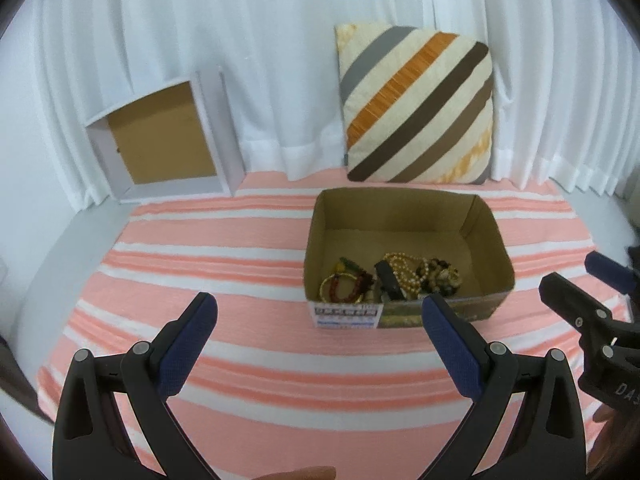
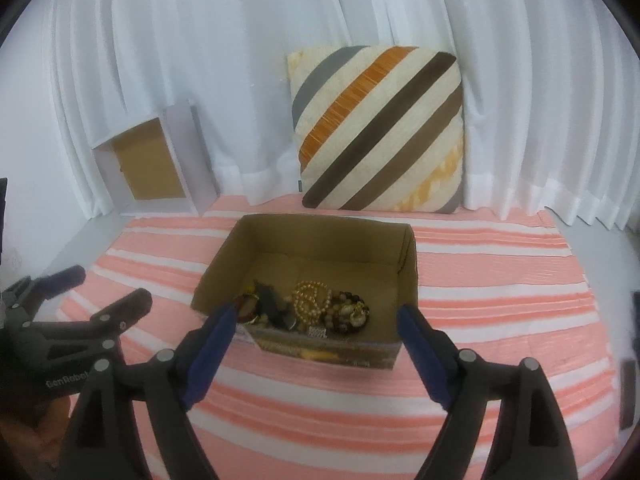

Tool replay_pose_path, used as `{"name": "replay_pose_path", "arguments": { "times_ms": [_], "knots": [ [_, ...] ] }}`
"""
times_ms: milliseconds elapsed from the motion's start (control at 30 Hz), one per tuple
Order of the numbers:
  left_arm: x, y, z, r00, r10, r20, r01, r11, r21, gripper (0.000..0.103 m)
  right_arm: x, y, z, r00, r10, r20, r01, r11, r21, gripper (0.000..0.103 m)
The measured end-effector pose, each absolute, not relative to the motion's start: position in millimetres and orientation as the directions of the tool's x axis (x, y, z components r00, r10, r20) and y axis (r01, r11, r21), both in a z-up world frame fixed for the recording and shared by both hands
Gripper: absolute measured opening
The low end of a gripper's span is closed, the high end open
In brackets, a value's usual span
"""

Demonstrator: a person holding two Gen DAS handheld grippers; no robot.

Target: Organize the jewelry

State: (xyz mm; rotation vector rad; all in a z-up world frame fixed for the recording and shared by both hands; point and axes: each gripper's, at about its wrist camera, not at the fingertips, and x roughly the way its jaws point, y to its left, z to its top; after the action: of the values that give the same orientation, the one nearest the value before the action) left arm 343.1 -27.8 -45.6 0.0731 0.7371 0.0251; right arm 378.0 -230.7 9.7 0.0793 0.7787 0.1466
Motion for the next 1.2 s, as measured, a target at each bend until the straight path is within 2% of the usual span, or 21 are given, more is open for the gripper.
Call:
{"name": "replay_pose_path", "arguments": {
  "times_ms": [200,633,1200],
  "knots": [
    [301.1,-19.1,-29.4,0.735,0.012,-0.678,0.009,1.000,0.028,0.102,336.6,-223.7,32.2,0.714,0.160,-0.681,-0.117,0.987,0.110,0.085],
    [221.8,-11.4,-2.8,0.754,0.030,-0.656,-0.004,0.999,0.041,0.102,244.3,-214.6,81.4,0.750,0.161,-0.641,-0.149,0.986,0.073,0.085],
    [186.3,-14.3,11.3,0.776,0.008,-0.631,0.007,1.000,0.021,0.102,206.7,-212.7,100.5,0.762,0.167,-0.625,-0.157,0.985,0.072,0.085]
  ]
}}
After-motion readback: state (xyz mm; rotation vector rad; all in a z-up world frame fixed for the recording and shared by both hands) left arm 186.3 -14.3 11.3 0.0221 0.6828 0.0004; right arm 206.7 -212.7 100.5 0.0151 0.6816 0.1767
